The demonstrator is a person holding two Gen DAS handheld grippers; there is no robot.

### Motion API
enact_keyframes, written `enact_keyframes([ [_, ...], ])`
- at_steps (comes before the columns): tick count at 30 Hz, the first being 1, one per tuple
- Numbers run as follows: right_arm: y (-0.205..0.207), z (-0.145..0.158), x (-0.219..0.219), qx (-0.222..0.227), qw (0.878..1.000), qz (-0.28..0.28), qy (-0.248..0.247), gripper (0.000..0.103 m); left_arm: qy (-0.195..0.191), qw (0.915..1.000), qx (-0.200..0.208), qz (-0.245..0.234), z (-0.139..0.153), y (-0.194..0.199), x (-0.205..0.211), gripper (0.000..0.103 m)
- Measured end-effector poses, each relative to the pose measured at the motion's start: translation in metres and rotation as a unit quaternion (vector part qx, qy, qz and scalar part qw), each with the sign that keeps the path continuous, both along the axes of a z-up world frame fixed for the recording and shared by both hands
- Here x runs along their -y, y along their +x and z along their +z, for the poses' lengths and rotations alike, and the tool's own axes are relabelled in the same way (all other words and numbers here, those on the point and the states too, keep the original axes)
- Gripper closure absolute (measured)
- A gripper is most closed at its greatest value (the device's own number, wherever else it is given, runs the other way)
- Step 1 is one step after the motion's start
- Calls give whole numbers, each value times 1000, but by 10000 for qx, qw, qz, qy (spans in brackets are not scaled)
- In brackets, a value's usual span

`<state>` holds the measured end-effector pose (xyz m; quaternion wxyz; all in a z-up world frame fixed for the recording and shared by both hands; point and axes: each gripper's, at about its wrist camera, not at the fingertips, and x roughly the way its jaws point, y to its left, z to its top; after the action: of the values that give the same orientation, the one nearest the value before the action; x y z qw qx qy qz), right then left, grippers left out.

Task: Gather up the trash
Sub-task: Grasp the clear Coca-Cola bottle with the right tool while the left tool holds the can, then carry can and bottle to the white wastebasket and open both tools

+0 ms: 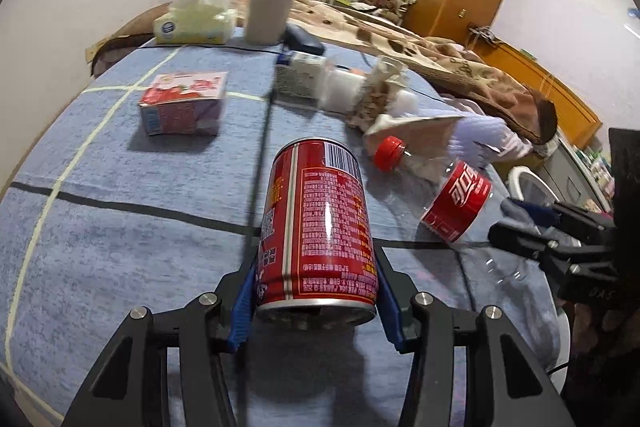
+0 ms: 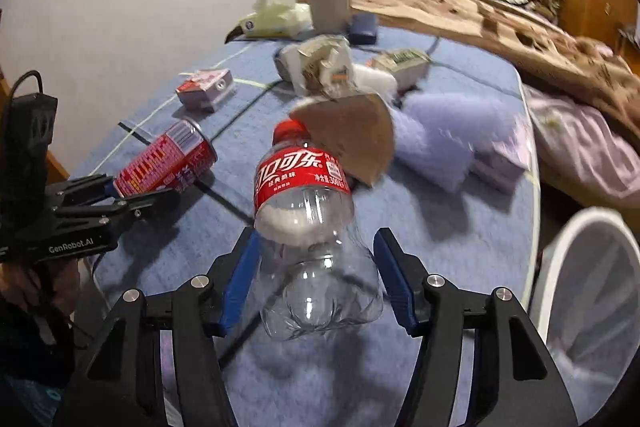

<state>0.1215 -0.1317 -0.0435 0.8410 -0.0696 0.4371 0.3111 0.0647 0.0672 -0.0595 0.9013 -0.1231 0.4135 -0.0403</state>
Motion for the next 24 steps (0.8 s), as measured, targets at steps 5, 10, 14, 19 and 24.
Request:
enact_keyframes([
  [5,-2,2,-6,-270,9989,370,-51,42,1,9998,-1,-201,1,1,15,51],
  [10,11,1,-22,-308,9972,662,-182,37,-8,9998,6,-183,3,-2,16,51],
  [14,20,-4,-30,-404,9962,732,-241,37,12,9999,33,-131,6,-5,13,51],
  [19,19,-8,-23,-597,9972,447,-2,40,43,10000,41,-54,8,-7,8,51],
  [24,8,-1,-3,-508,9983,51,291,40,94,9999,73,-107,10,-8,13,51],
])
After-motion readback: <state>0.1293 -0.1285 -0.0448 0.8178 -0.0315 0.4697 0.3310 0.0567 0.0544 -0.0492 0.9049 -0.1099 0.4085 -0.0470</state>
